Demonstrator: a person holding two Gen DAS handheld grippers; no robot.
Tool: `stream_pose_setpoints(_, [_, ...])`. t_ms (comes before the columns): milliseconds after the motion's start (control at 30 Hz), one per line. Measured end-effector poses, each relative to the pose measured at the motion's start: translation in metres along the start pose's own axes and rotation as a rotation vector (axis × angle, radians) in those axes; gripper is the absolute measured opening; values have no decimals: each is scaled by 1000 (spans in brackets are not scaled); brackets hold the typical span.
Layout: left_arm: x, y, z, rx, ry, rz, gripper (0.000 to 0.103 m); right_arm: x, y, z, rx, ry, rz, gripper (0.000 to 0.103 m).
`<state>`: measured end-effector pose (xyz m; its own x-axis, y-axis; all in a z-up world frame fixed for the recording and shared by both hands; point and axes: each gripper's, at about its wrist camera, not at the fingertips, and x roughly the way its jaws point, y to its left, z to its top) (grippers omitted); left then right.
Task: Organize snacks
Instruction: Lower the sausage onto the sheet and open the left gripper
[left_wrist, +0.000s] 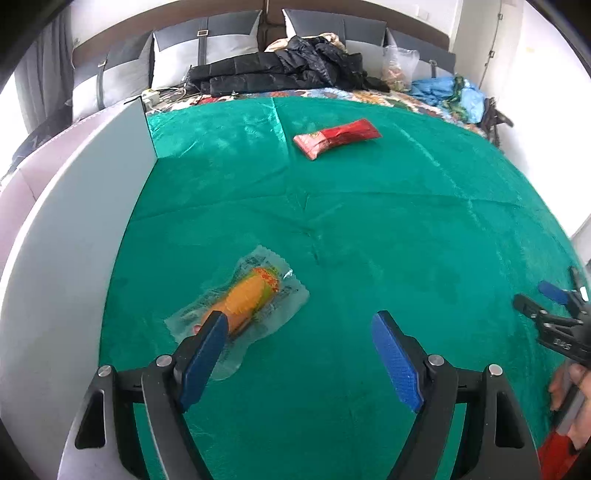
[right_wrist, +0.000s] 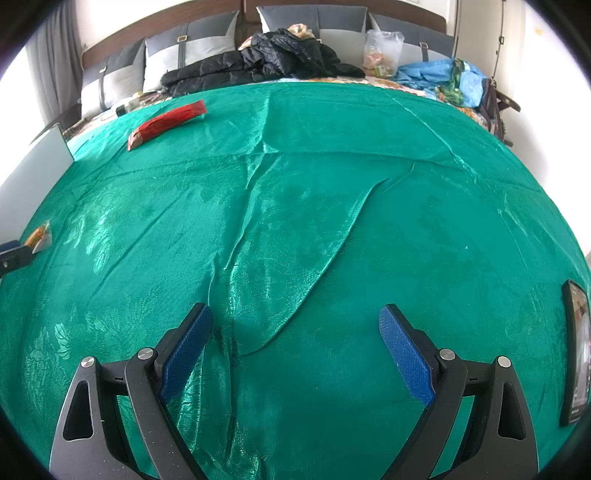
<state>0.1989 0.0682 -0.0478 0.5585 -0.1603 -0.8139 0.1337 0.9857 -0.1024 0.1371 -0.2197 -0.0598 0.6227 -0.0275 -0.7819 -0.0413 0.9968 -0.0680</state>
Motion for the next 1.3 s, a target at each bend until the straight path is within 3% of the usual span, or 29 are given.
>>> stream_pose_setpoints(100, [-13, 7, 9, 52, -46, 30, 80, 0, 0, 0, 0, 0, 0, 94])
stream_pose_setpoints(167, [-13, 15, 21, 79, -61, 51, 87, 0, 1, 0, 0, 0, 0, 94])
stream_pose_setpoints(333, [26, 36, 44, 40, 77, -74, 91, 0, 0, 0, -1, 0, 0, 94])
stream_pose_setpoints(400, [44, 40, 42, 33, 165, -146, 91, 0, 0, 0, -1, 1, 0, 94])
stream_pose_setpoints(467, [50, 39, 35, 38, 217, -169, 89, 0, 0, 0, -1, 0, 0, 94])
stream_pose_setpoints(633, [32, 31, 15, 74, 224, -245, 89, 0, 0, 0, -1, 1, 0, 94])
stream_pose_setpoints(733, [30, 31, 11, 79, 196, -184, 89, 0, 0, 0, -1, 1, 0, 94])
stream_pose_setpoints(933, [35, 44, 20, -123, 94, -87, 91, 0, 1, 0, -1, 1, 0, 94])
stream_pose_setpoints(1033, [35, 45, 20, -159, 76, -33, 92, 0, 0, 0, -2, 1, 1, 94])
stream_pose_setpoints(1167, [38, 44, 15, -133, 71, 60, 100, 0, 1, 0, -1, 1, 1, 94])
stream_pose_setpoints(1233, [43, 37, 11, -78, 91, 148, 103, 0, 1, 0, -2, 2, 1, 94])
stream_pose_setpoints(1300, [39, 38, 4, -73, 56, 150, 103, 0, 1, 0, -2, 2, 1, 94])
